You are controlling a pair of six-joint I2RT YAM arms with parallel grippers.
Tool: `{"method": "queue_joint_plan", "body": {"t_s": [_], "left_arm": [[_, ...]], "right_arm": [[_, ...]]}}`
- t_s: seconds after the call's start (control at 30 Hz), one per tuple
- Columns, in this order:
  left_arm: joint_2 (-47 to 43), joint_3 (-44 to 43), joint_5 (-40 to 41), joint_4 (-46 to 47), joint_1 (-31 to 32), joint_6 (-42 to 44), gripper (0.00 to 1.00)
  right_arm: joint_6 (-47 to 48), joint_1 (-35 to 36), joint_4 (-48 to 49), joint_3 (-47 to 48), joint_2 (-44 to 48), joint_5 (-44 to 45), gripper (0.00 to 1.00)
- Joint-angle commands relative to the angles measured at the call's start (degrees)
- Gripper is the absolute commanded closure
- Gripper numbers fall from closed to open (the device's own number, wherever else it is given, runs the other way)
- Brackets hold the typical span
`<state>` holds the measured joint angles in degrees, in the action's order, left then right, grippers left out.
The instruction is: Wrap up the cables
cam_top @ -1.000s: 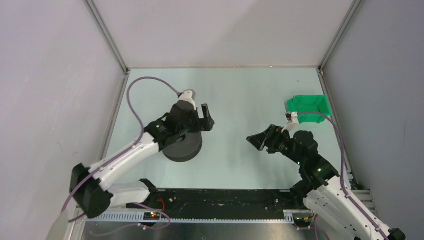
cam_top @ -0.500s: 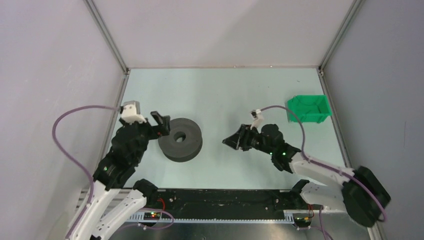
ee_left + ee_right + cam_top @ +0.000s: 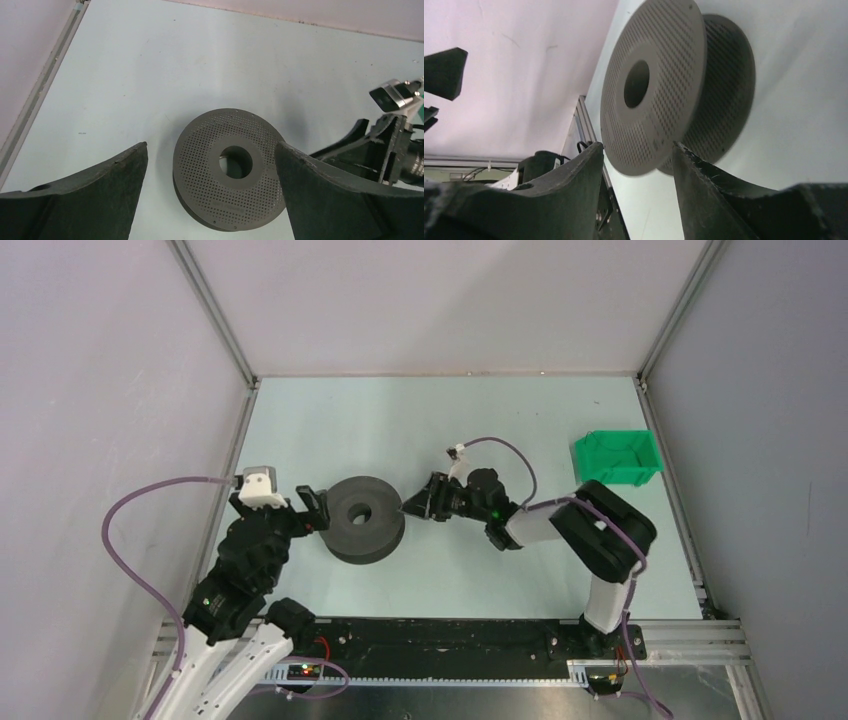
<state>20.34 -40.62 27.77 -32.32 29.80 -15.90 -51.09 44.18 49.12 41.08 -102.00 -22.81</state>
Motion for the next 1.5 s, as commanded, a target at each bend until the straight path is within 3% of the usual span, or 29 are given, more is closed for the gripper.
{"method": "queue_joint_plan", "body": {"t_s": [0.0, 0.23, 0.43, 0.83, 1.17, 1.3, 1.47], "left_arm": [[1.54, -0.42, -0.92, 0.77, -0.27, 2.42, 0.0], [0.44, -0.07, -1.38, 0.7, -0.27, 2.36, 0.0], [0.5, -0.06, -1.35, 0.69, -0.25, 2.54, 0.0], [1.28, -0.19, -1.56, 0.72, -0.27, 2.54, 0.0], [1.53, -0.16, -1.62, 0.74, -0.27, 2.54, 0.0], [1.63, -0.15, -1.54, 0.72, -0.27, 2.63, 0.0], [0.92, -0.01, -1.66, 0.72, -0.27, 2.67, 0.0]], "right_arm": [[-6.24, -0.09, 13.1, 5.19, -8.17, -3.77, 0.44], [-11.48, -0.07, 18.72, 8.59, -17.42, -5.49, 0.44], [-12.26, -1.39, 18.27, 8.62, -17.08, -7.49, 0.44], [-6.07, -4.89, 5.16, 7.44, -10.69, -7.37, 0.4], [-13.07, -4.16, 16.81, 8.57, -19.09, -8.85, 0.42], [-13.68, -2.61, 16.78, 11.47, -20.96, -9.92, 0.44], [-16.19, -1.53, 20.95, 13.28, -22.9, -10.6, 0.56]]}}
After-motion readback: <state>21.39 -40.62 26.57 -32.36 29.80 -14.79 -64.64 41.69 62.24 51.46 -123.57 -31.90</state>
